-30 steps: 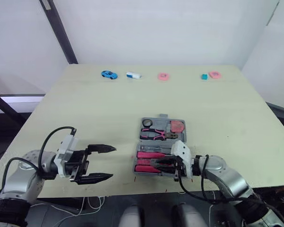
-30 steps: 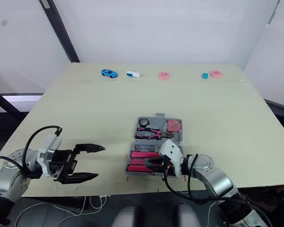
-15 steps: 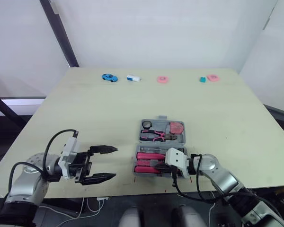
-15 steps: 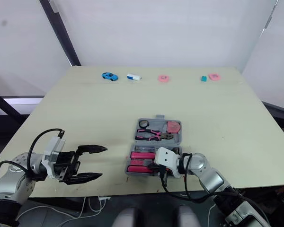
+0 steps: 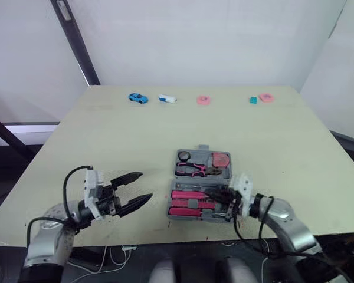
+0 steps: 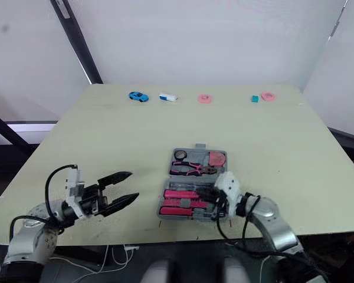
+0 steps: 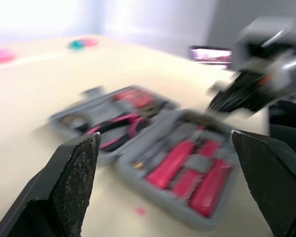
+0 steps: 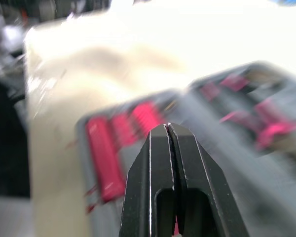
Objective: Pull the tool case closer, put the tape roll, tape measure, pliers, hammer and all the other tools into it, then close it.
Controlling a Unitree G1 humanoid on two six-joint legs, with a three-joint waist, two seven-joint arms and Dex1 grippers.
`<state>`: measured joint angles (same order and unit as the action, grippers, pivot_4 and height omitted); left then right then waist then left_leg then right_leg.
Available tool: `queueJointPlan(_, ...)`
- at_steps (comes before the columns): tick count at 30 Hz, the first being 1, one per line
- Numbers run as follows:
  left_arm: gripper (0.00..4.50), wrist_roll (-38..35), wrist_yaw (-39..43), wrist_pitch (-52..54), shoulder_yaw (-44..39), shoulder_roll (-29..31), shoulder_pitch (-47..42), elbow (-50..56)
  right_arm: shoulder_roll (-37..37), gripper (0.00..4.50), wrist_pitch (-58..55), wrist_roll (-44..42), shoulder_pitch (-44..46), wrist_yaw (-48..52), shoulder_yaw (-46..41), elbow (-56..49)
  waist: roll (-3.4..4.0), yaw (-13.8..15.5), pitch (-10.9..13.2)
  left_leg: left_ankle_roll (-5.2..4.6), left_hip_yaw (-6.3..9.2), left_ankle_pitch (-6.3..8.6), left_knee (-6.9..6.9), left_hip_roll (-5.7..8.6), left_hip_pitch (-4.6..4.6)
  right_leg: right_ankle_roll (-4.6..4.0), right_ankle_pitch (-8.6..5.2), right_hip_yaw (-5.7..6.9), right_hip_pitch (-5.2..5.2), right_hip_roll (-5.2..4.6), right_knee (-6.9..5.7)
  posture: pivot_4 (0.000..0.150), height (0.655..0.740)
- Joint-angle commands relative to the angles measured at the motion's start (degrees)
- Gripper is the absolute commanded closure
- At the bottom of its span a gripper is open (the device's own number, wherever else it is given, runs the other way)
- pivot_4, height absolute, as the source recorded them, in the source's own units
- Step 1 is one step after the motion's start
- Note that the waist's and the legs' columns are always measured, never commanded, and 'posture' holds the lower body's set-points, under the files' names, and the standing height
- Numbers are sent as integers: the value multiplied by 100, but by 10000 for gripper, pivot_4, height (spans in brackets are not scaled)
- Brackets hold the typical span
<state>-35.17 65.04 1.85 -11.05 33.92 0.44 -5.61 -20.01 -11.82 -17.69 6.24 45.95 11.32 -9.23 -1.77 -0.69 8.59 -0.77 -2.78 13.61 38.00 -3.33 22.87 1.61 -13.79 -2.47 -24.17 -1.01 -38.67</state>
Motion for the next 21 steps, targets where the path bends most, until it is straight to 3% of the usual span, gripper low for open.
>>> queueJointPlan(1,0,156,-742,207,-99,-191,-33,422,-173,44711,-348,-415,-178,-187,-599,-409,-4,8,2,0,2,0,-1,0,2,0,0,1,0,1,1,1500,7400)
queueJointPlan(4,0,254,-1069,347,-79,-341,-105,488,-584,36245,-293,-297,-435,-224,-1029,-380,0,14,5,0,1,0,-1,3,2,0,1,0,1,0,4,1500,7400)
queueJointPlan(9,0,437,-991,340,-141,-177,11,354,-1411,11336,-185,-541,-1319,132,-2065,-412,-1,1,7,0,-2,0,-16,5,1,0,0,-2,1,0,21,1500,7400)
queueJointPlan(12,0,501,-839,244,-354,52,157,91,-1796,250,-182,-670,-1988,324,-2734,-522,3,0,10,0,-2,0,-31,6,-1,0,-1,-2,1,0,30,1500,7400)
queueJointPlan(21,0,692,-970,335,-563,258,336,-41,-1877,250,-246,-783,-2417,365,-3064,-683,5,-6,13,0,-2,0,-63,2,-5,3,1,-3,2,-3,70,1500,7400)
